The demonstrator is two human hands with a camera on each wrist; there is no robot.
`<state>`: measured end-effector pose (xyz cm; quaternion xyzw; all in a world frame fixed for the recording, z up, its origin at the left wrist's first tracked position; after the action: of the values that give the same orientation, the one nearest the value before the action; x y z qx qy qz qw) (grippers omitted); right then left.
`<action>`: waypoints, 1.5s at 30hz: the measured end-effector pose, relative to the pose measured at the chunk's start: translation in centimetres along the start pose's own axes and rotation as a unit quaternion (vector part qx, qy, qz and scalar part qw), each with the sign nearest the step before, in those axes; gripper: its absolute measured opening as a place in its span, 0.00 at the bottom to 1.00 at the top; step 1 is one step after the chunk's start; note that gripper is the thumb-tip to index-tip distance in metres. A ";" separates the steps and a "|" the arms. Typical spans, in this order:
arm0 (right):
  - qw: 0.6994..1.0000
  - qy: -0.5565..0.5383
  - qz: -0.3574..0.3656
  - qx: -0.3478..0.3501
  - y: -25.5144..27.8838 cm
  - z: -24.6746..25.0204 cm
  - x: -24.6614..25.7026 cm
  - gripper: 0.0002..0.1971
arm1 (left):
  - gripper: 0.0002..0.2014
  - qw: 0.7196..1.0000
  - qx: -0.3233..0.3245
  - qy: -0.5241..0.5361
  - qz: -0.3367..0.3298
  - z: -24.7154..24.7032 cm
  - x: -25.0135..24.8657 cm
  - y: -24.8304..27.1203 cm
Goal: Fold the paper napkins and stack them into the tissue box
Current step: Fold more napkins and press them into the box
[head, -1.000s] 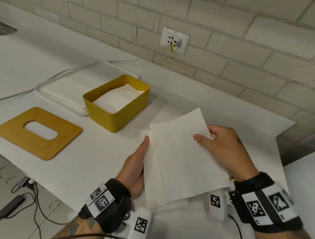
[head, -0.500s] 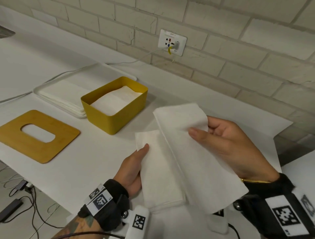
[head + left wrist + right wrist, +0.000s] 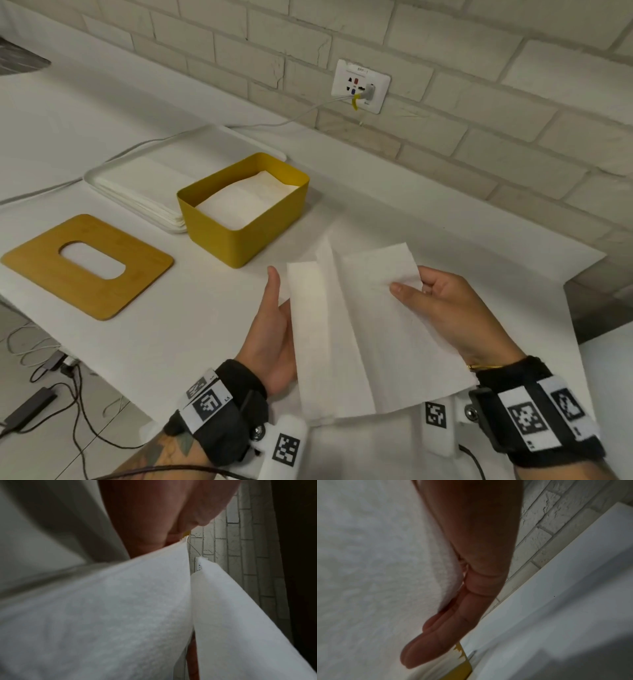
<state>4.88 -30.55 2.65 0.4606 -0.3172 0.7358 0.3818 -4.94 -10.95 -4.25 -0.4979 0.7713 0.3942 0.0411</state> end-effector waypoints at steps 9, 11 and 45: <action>0.998 0.060 -0.002 -0.009 0.5 1.1 -0.2 0.07 | 0.25 0.998 0.034 -0.057 -0.011 0.2 0.8 -0.7; 0.997 0.068 -0.012 -0.028 0.5 1.6 -0.3 0.07 | 0.24 0.998 0.037 -0.058 -0.011 0.4 0.9 -0.9; 0.980 -0.122 -0.076 -0.141 2.2 -2.2 -1.7 0.06 | 0.24 0.988 -0.008 -0.106 -0.114 -0.3 0.8 -1.2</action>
<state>2.51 -30.36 -0.01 0.5115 -0.4259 0.5909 0.4557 -4.25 -11.93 -5.10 -0.5380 0.6977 0.4439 0.1636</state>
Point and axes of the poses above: each hand's wrist, its own y-axis away from the middle knuckle, its own z-axis out of the back of the hand, x = y × z, the point moved 2 cm from there along -y, towards the middle knuckle, and after that the axes turned 13 degrees about z, right-handed, at the moved point
